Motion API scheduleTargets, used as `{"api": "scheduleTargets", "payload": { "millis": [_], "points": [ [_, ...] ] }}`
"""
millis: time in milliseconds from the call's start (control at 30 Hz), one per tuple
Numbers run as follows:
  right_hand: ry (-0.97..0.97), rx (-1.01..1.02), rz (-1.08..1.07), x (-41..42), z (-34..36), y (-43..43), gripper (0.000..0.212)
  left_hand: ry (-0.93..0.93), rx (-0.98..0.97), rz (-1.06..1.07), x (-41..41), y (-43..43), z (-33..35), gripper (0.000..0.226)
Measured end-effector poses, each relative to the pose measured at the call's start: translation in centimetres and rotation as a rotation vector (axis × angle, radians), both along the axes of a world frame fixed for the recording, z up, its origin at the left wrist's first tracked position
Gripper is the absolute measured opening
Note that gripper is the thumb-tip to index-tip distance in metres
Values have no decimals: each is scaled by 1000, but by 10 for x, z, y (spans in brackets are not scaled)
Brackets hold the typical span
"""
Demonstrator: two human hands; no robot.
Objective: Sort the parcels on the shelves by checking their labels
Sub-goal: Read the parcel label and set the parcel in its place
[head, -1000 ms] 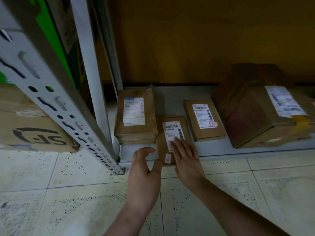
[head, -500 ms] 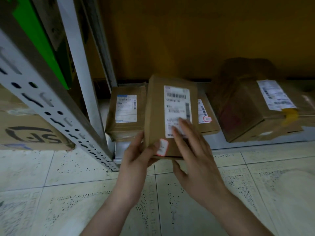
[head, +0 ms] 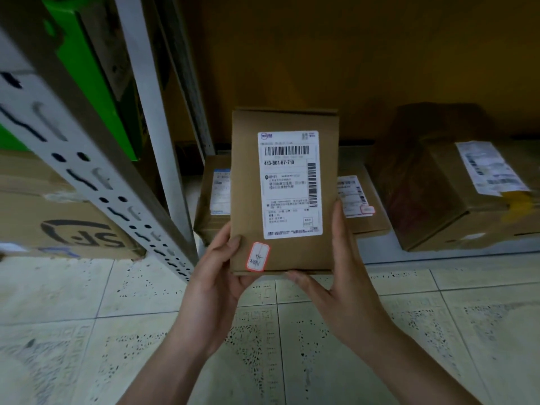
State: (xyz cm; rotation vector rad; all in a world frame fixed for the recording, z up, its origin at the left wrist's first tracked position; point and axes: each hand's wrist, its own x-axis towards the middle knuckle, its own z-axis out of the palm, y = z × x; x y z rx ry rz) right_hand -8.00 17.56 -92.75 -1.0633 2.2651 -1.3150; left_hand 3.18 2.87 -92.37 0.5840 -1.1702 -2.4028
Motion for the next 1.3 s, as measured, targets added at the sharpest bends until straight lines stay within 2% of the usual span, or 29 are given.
{"api": "scheduleTargets", "payload": {
  "millis": [367, 700, 800, 867, 933, 1000, 1133, 1300],
  "points": [
    [-40, -74, 4, 3, -6, -6, 108, -25, -51, 45, 2, 0, -1, 32],
    [-19, -64, -21, -1, -9, 0, 107, -66, -85, 40, -3, 2, -5, 38],
    [219, 61, -18, -4, -6, 3, 107, -205, -148, 63, -4, 4, -7, 38],
    [437, 212, 71, -4, -6, 5, 108, -286, -185, 48, -7, 12, -8, 35],
    [565, 356, 183, -4, -14, 7, 105, -348, -207, 11, -10, 23, -8, 28],
    [562, 428, 216, -5, -23, 10, 99, -393, -246, -66, -12, 31, -9, 22],
    [547, 510, 166, -6, -33, 19, 99, -453, -305, -208, -14, 35, -10, 26],
    [521, 528, 155, -7, -42, 23, 99, -557, -301, -195, -18, 35, -15, 17]
  ]
}}
